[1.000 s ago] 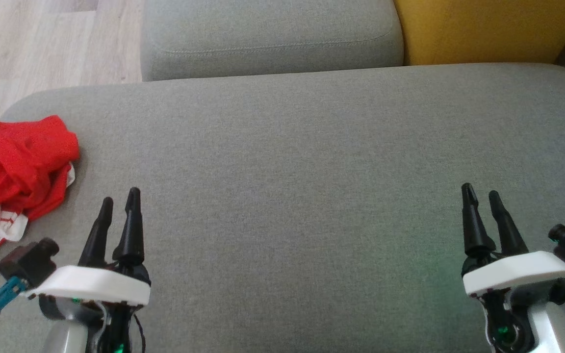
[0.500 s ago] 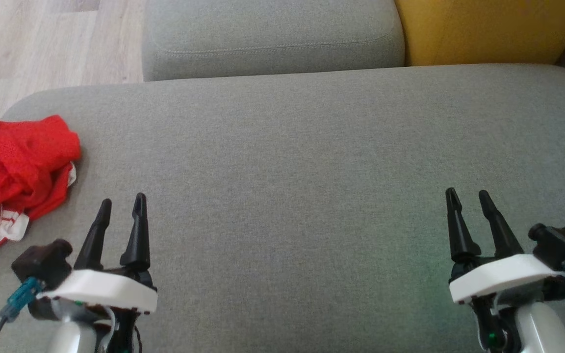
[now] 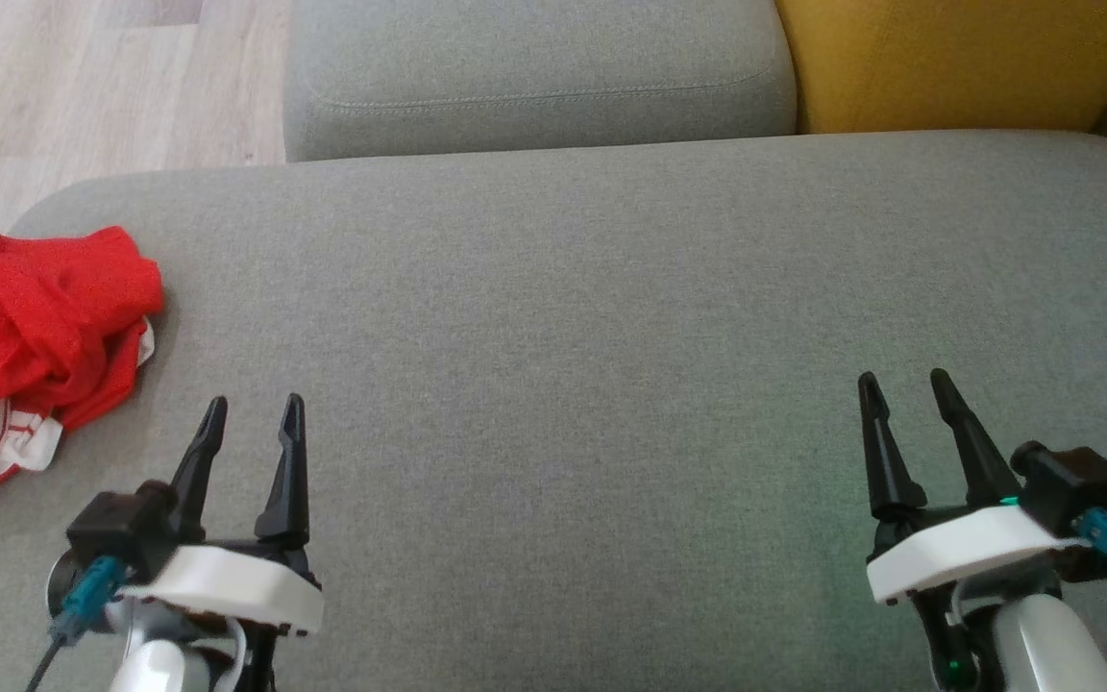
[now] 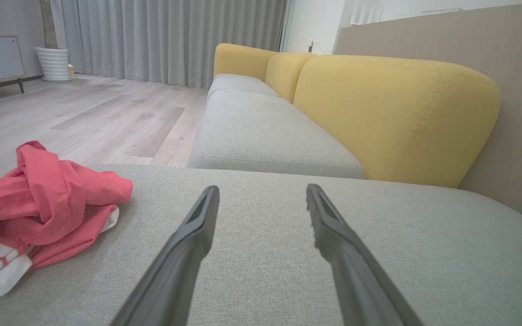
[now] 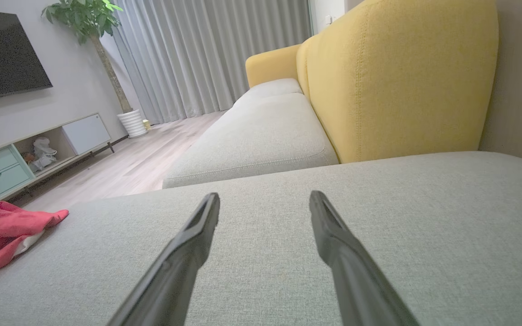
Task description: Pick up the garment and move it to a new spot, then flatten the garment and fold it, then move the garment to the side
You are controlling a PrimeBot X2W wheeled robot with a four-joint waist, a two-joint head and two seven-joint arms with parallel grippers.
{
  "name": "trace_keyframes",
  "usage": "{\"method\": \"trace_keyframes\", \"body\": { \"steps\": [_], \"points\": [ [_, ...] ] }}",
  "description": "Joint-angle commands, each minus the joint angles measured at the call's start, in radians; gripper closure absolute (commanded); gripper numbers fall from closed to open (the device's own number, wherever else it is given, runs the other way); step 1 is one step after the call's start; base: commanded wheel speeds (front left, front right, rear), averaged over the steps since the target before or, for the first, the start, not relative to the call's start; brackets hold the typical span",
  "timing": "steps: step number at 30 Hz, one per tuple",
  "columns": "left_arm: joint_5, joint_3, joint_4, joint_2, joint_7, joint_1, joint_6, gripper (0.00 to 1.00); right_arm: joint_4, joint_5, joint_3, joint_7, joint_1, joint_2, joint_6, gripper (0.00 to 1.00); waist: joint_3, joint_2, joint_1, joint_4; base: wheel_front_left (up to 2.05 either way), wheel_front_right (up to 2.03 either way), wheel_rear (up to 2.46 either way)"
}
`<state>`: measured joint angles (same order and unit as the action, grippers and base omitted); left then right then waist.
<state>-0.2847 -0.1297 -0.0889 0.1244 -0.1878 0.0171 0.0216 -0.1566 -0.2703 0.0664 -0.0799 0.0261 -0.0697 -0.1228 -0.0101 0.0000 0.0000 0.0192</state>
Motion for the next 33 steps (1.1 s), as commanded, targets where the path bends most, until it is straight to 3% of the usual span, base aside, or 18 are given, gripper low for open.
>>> {"method": "trace_keyframes", "body": {
  "steps": [1, 21, 33],
  "points": [
    [0.027, 0.021, 0.042, 0.022, -0.013, -0.037, -0.007, 0.00, 0.044, 0.026, 0.026, -0.012, 0.019, 0.002, -0.007, 0.00, 0.000, 0.0000, 0.0000, 0.000, 0.00, 0.00, 0.00],
    [0.194, -0.001, -0.036, 0.024, -0.058, -0.026, -0.020, 0.00, 0.050, 0.161, 0.015, -0.048, -0.004, 0.019, -0.008, 0.00, -0.005, 0.0000, 0.0000, -0.003, 0.00, 0.00, 0.00],
    [0.169, -0.001, -0.055, 0.020, -0.038, -0.022, -0.026, 0.00, 0.027, 0.087, 0.001, -0.034, -0.004, 0.019, -0.008, 0.00, -0.007, 0.0000, 0.0000, 0.002, 0.00, 0.00, 0.00]
  ]
}}
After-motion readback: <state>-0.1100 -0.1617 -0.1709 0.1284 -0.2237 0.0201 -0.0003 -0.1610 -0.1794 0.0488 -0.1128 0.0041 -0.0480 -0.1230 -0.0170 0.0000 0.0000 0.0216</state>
